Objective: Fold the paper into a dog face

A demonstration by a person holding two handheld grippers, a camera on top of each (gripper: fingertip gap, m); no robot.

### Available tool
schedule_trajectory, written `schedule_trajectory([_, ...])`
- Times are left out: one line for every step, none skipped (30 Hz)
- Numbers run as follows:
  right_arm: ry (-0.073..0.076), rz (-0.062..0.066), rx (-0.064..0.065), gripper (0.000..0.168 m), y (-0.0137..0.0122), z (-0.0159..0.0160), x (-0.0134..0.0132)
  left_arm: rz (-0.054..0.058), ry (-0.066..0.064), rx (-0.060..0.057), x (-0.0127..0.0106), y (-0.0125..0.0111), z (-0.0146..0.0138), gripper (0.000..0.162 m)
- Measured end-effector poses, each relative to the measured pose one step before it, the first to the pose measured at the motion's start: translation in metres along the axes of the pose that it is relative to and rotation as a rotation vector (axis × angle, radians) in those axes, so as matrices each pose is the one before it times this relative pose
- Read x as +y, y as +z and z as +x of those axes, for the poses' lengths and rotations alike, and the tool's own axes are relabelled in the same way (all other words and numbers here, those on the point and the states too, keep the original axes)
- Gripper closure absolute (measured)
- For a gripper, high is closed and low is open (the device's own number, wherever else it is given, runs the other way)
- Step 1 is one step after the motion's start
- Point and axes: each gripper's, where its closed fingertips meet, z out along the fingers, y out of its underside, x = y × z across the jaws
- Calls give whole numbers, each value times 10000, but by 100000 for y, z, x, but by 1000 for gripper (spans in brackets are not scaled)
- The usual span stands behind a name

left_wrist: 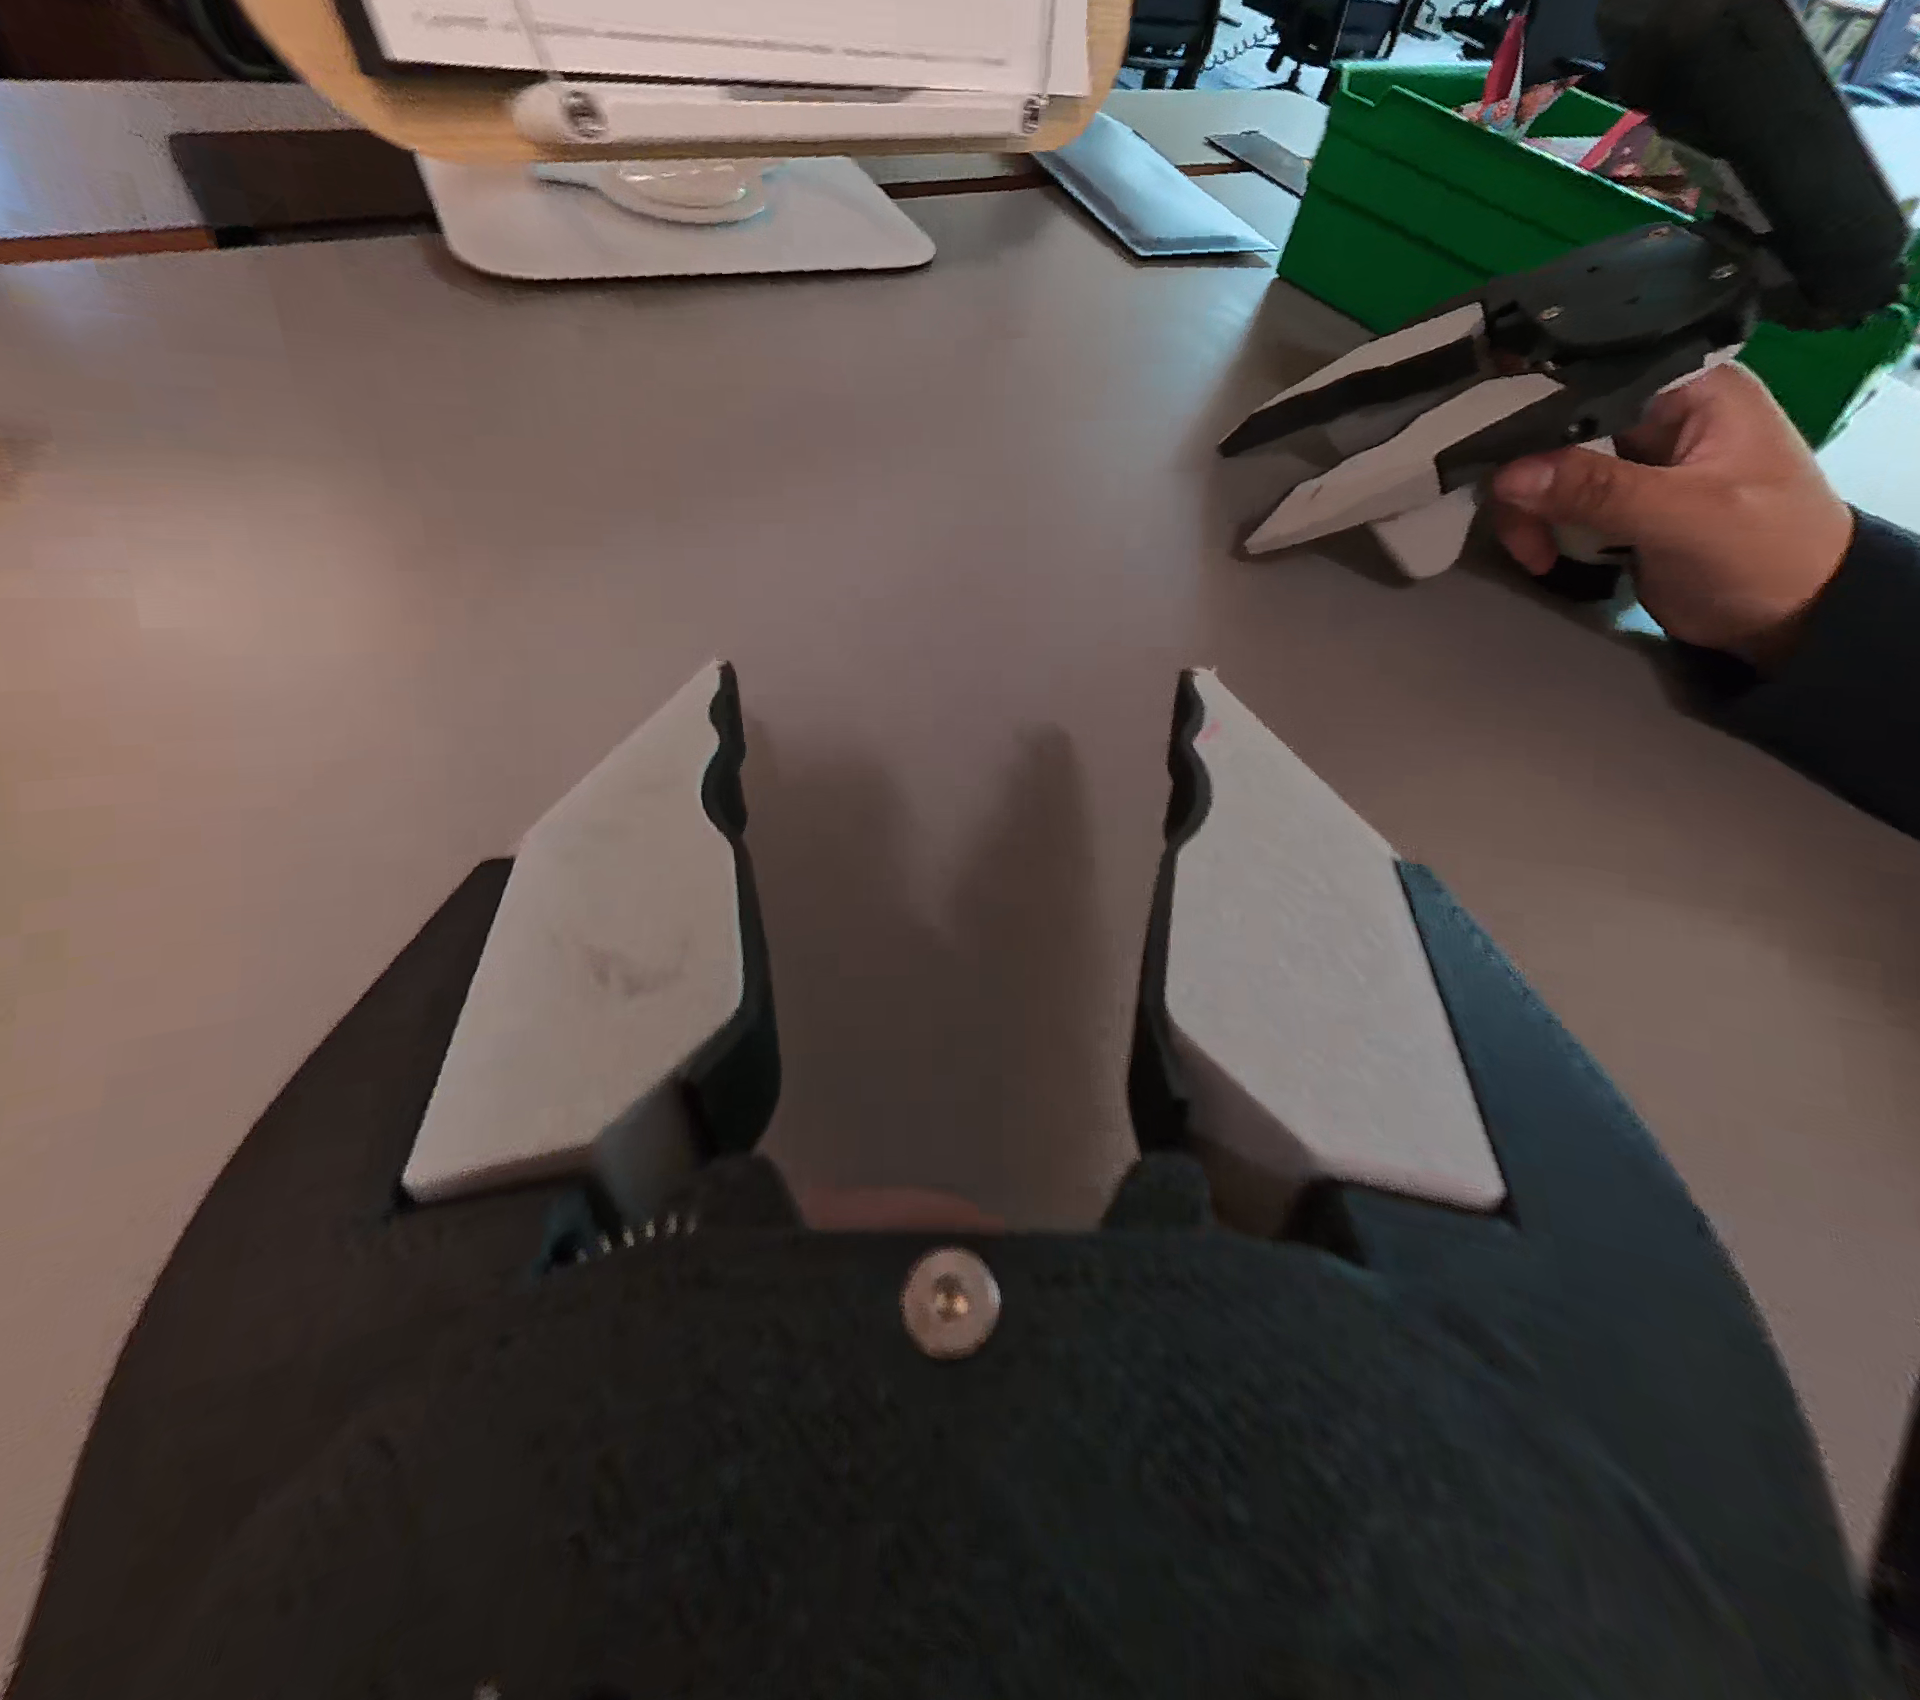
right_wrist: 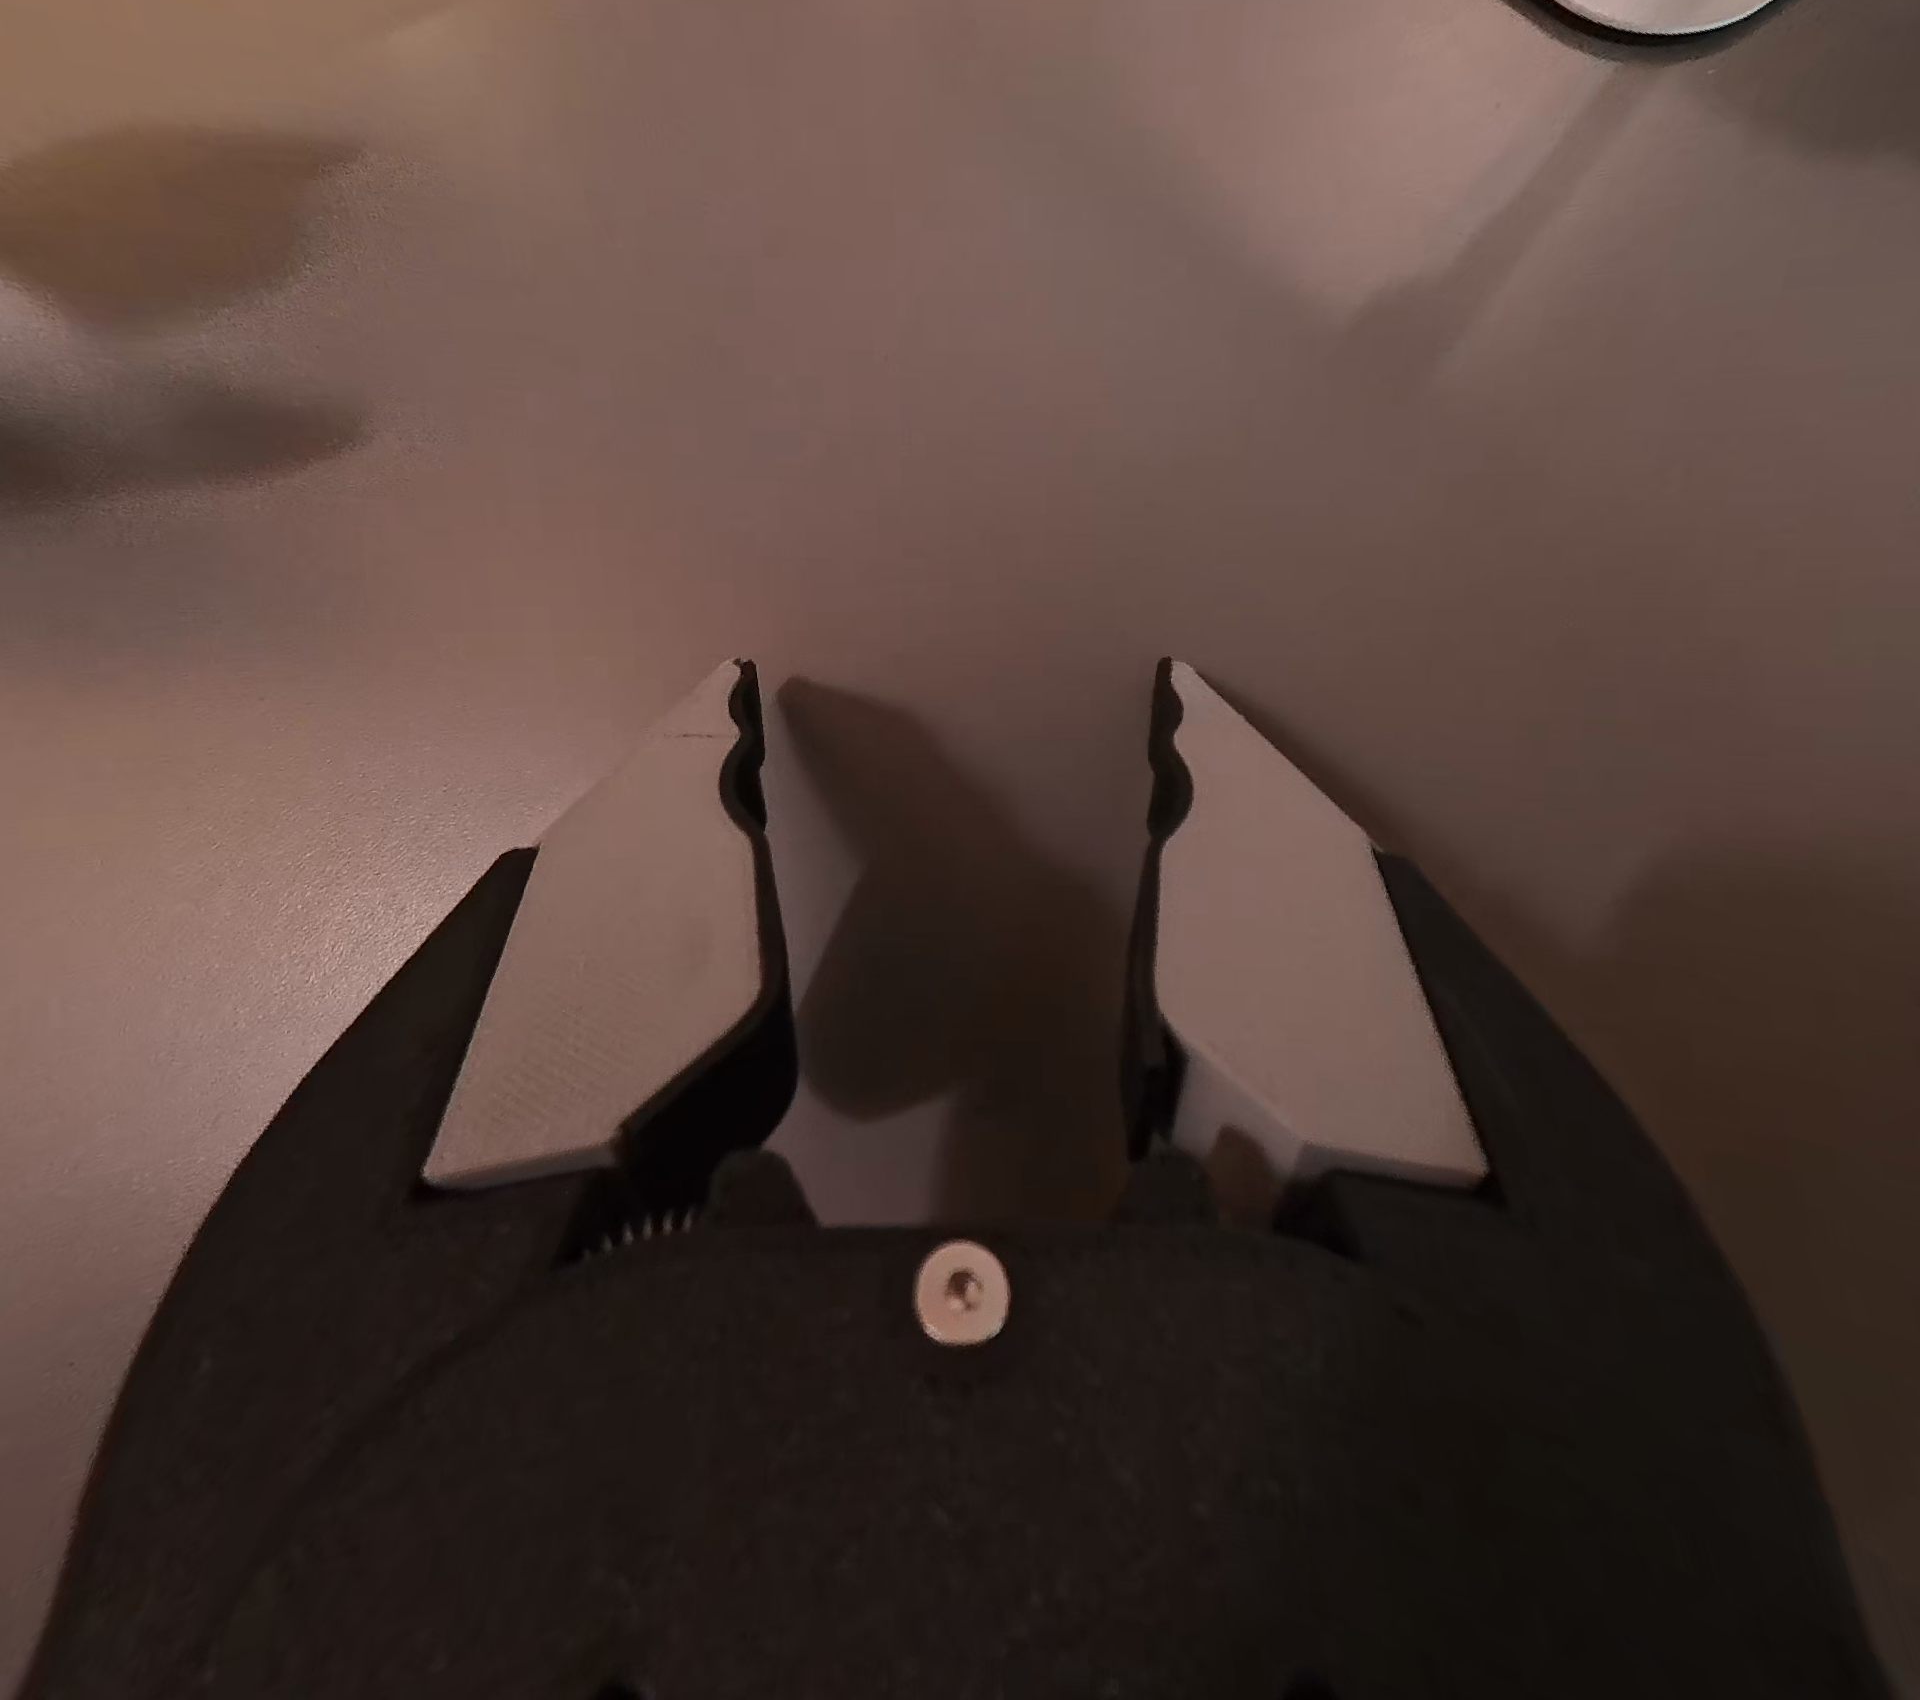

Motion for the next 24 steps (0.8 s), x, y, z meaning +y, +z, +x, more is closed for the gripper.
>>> schedule_trajectory([-24, -9, 26, 96, 13, 3, 13, 87, -103, -164, -236, -1563, -853, 80])
schedule_trajectory([-30, -13, 35, 96, 10, -1, 20, 169, -95, -227, -530, -1794, -1070, 80])
schedule_trajectory([-40, -17, 43, 96, 21, -6, 15, 236, -89, -272, -843, -1972, -1287, 80])
schedule_trajectory([-55, -22, 48, 96, 22, -17, 32, 302, -84, -349, -1192, -2100, -1584, 80])
schedule_trajectory([-68, -26, 51, 96, 34, -6, 23, 334, -96, -460, -1444, -2146, -1941, 80])
schedule_trajectory([-63, -24, 42, 96, 34, -22, 20, 334, -147, -551, -1629, -2068, -2267, 82])
schedule_trajectory([-56, -20, 26, 95, 30, -28, 19, 339, -165, -553, -1693, -1795, -2427, 86])
schedule_trajectory([-48, -17, 18, 95, 40, -37, 6, 292, -123, -511, -1562, -1371, -2460, 86])
schedule_trajectory([-41, -14, 15, 94, 30, -25, -1, 62, -103, -467, -1090, -785, -2406, 86])
schedule_trajectory([-33, -12, 16, 94, 31, -20, -5, -329, -60, -356, -367, -218, -2152, 86])
schedule_trajectory([-24, -10, 14, 93, 19, -6, 4, -652, 26, -231, 271, 230, -1816, 87])
schedule_trajectory([-20, -7, 10, 93, 14, -13, 6, -839, 95, -187, 696, 550, -1522, 87])
schedule_trajectory([-17, -6, 6, 93, 8, -11, 11, -906, 207, -148, 889, 794, -1233, 80])
schedule_trajectory([-8, -2, 10, 93, -3, -1, 5, -852, 361, -173, 865, 912, -1073, 78])
schedule_trajectory([4, 1, 17, 93, -6, 23, 5, -729, 442, -293, 707, 986, -1122, 79])
schedule_trajectory([12, 4, 15, 93, -4, 23, 1, -659, 431, -350, 598, 1036, -1107, 80])
schedule_trajectory([13, 5, 9, 94, -10, 24, 6, -603, 322, -291, 500, 1064, -972, 80])
schedule_trajectory([14, 5, 8, 94, -2, 23, -1, -535, 162, -49, 349, 1073, -543, 81])
schedule_trajectory([11, 4, 10, 94, -4, 18, 1, -469, -21, 185, 225, 1068, -121, 82])
schedule_trajectory([3, 0, 12, 95, 0, 14, -1, -471, -133, 357, 225, 1073, 246, 81])
schedule_trajectory([-3, -2, 17, 95, -2, 16, 4, -541, -99, 410, 314, 1081, 411, 80])
schedule_trajectory([-10, -5, 24, 96, 2, 19, 2, -537, -28, 95, 286, 1061, -34, 78])
schedule_trajectory([-19, -8, 26, 96, 5, 10, 15, -415, 20, -340, 97, 967, -637, 76])
schedule_trajectory([-25, -10, 26, 96, 10, 3, 12, -316, 51, -505, 18, 859, -852, 74])
